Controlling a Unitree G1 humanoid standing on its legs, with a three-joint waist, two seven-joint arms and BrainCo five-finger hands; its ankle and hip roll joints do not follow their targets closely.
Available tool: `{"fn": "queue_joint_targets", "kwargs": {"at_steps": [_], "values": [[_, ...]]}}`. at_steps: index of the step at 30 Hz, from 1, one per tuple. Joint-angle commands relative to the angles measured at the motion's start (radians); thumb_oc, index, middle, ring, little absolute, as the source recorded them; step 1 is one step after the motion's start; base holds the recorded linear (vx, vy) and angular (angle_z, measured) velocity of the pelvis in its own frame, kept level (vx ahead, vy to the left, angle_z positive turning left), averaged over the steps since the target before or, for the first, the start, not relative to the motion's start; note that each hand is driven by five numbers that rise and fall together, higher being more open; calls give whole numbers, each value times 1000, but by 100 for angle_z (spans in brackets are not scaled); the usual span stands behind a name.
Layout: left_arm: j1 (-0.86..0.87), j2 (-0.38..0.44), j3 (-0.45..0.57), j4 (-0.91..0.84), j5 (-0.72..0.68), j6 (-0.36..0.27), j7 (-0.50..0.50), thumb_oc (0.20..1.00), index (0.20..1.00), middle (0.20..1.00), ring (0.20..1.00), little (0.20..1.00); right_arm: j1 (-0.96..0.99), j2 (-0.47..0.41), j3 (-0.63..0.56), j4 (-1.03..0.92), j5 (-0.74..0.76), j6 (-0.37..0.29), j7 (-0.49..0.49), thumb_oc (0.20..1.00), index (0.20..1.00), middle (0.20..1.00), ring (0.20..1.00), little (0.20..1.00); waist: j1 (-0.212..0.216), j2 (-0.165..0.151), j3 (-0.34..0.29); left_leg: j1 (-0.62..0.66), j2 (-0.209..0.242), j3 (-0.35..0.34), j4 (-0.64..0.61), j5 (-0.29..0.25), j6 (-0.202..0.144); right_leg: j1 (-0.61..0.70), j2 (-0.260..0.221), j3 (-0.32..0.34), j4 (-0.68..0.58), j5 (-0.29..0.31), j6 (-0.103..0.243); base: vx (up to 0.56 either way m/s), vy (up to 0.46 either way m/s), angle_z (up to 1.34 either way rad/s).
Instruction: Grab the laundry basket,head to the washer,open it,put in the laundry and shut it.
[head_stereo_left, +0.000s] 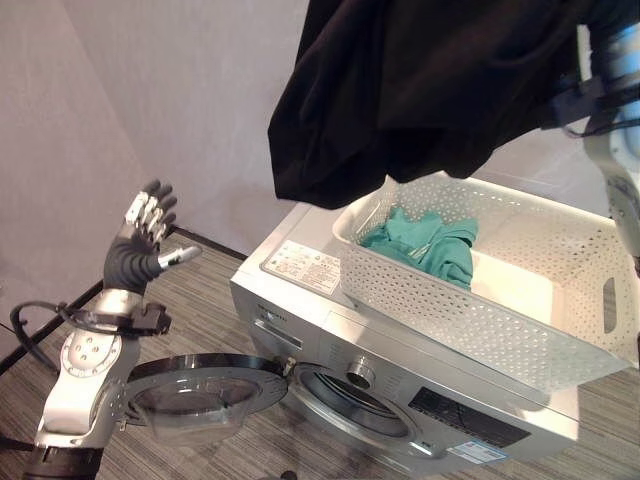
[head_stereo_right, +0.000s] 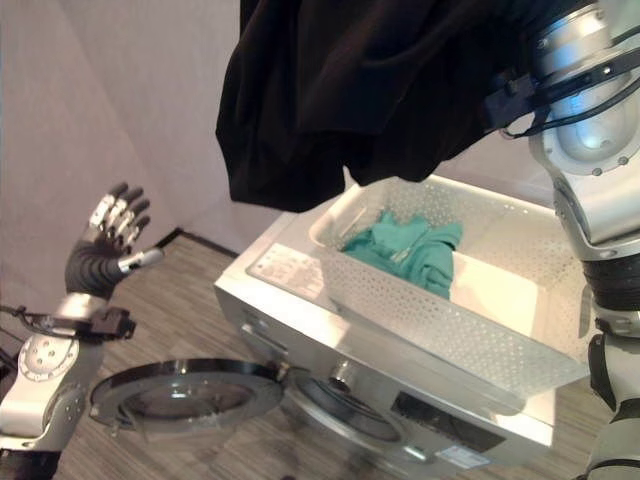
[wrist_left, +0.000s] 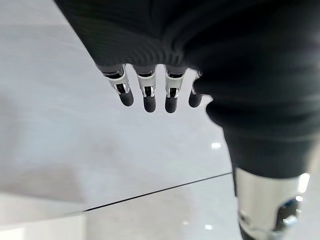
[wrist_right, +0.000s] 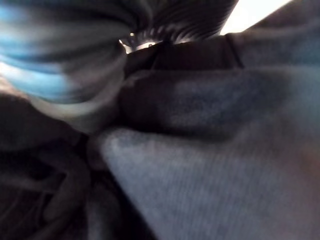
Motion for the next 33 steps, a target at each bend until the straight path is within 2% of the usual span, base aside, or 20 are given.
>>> {"fn": "queue_joint_targets", "kwargs": {"at_steps": [1, 7, 11, 18, 26, 28, 33], "values": [[-29, 93, -20, -54, 25, -90, 32, 1000, 1000, 1000, 1000, 1000, -123, 25, 52, 30, 2, -13, -10, 200, 200, 200, 200, 200, -12, -51, -83, -94, 39, 22, -14, 76, -66, 2, -56, 49, -2, 46, 46, -5, 5, -3], [-145, 113, -84, -37, 49, -98, 51, 1000, 1000, 1000, 1000, 1000, -143, 83, 78, 45, 45, -10, -8, 200, 200, 200, 200, 200, -24, -50, -83, -89, 40, 34, -14, 70, -62, -3, -58, 62, -2, 52, 48, 3, 8, -6], [-284, 129, -182, 10, 53, -100, 65, 1000, 1000, 1000, 1000, 1000, -220, 168, 153, 82, 85, 3, 2, 200, 200, 200, 200, 200, -32, -52, -84, -82, 41, 47, -14, 65, -58, -9, -61, 79, -2, 59, 50, 9, 11, -10], [-460, 115, -322, 66, 45, -97, 74, 1000, 1000, 1000, 1000, 1000, -271, 261, 204, 123, 117, 5, -2, 200, 200, 200, 200, 200, -42, -52, -87, -77, 43, 58, -14, 61, -55, -14, -61, 90, -2, 63, 53, 3, 7, -9], [-653, 85, -485, 130, 36, -85, 71, 1000, 1000, 1000, 1000, 1000, -285, 305, 253, 135, 151, 14, 28, 203, 203, 203, 203, 203, -61, -59, -88, -67, 46, 63, -14, 57, -52, -9, -57, 99, -2, 65, 53, 0, 0, 0], [-716, 84, -561, 167, -8, -78, 46, 1000, 1000, 1000, 1000, 1000, -266, 301, 288, 124, 211, 25, 55, 200, 200, 200, 200, 200, -72, -61, -91, -62, 47, 67, -14, 56, -51, -6, -54, 100, -2, 65, 54, 4, 7, -5], [-781, 30, -635, 257, -27, -60, 57, 1000, 1000, 1000, 1000, 1000, -228, 331, 311, 116, 351, 32, 70, 200, 200, 200, 200, 200, -90, -65, -93, -54, 49, 75, -14, 55, -50, -2, -53, 104, -2, 66, 53, -6, 5, -3]]}}
